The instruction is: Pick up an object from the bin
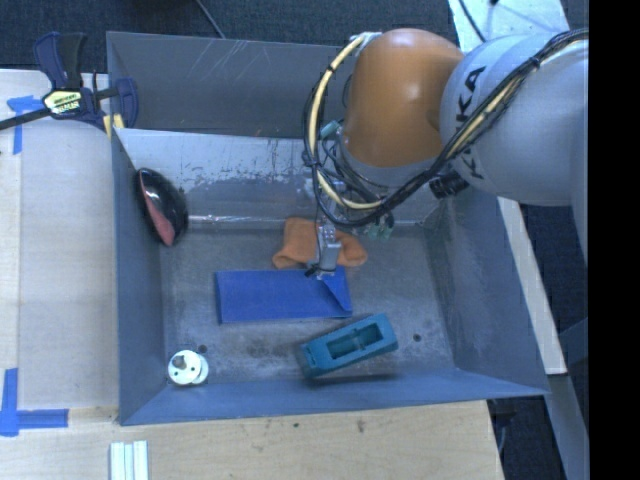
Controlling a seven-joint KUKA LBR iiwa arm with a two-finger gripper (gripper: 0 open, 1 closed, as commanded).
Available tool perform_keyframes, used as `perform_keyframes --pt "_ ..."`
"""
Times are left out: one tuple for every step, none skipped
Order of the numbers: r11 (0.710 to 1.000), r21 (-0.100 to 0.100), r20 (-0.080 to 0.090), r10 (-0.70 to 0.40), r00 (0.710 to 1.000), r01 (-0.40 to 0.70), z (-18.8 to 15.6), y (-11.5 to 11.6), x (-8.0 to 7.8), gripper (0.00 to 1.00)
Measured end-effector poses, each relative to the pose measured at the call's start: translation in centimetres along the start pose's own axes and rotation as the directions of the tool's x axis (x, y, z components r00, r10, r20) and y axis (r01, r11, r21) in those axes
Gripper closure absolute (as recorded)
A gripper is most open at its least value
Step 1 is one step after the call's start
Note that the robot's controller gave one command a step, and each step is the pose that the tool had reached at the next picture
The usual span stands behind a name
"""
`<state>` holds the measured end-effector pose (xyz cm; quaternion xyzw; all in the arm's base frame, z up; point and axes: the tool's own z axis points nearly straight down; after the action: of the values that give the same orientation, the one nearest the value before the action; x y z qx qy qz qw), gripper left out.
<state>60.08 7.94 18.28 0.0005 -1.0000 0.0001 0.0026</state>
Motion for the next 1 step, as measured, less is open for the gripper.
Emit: perform_keyframes --pt "1.000 0.000 0.002 0.000 1.000 0.000 -0.19 -0.01 -0.01 0.00"
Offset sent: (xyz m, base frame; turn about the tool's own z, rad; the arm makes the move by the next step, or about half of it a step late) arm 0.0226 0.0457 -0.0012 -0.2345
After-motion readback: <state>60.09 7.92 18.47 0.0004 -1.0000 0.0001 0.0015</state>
